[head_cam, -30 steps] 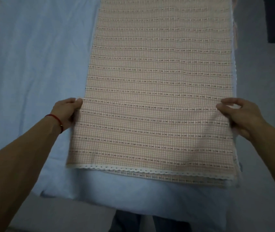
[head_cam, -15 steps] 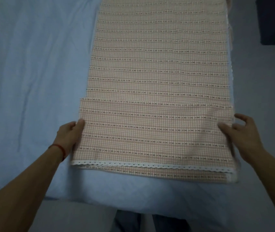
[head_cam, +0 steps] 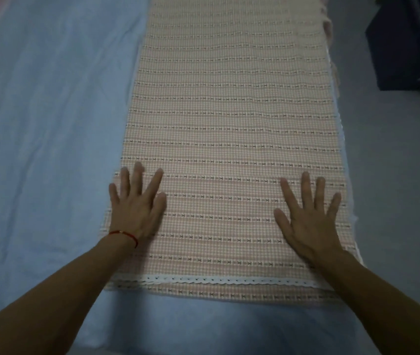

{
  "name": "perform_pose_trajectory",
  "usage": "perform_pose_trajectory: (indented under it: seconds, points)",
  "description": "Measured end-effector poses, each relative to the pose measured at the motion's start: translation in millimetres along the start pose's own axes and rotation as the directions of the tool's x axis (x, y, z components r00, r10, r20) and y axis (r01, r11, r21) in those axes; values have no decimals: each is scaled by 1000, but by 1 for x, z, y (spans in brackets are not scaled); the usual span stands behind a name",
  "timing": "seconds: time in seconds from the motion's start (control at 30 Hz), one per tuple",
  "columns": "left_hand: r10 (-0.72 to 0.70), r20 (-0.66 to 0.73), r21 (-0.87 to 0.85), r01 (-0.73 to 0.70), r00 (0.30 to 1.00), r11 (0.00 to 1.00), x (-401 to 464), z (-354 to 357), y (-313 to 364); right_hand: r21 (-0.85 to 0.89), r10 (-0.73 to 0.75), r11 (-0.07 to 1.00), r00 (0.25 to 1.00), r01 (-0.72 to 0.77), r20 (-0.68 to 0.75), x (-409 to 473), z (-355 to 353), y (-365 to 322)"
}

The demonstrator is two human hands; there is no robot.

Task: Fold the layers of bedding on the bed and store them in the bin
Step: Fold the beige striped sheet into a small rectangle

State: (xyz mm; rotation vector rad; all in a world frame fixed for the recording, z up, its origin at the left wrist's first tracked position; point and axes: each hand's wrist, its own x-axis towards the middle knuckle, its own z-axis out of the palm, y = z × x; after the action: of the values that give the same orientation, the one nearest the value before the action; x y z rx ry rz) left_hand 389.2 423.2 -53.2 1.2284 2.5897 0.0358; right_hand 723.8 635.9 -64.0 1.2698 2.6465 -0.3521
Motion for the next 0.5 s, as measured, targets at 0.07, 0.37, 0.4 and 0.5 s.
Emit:
perform_pose_trajectory:
  seconds: [0.07,0.37,0.4,0.5]
  points:
    - [5,38,10,-5,999,1000,14,23,1,30,52,998,999,-52,13,7,16,7]
    - [29,-30,34,-28,999,999,3,29,-4,42,89,995,995,-91,41,8,18,5]
    - [56,-46,53,-53,997,997,-12,28,-11,64,96,993,995,-99,38,0,16,5]
    - [87,-43,98,-82,995,992,-72,34,-50,104,125,986,992,-128,34,-41,19,22]
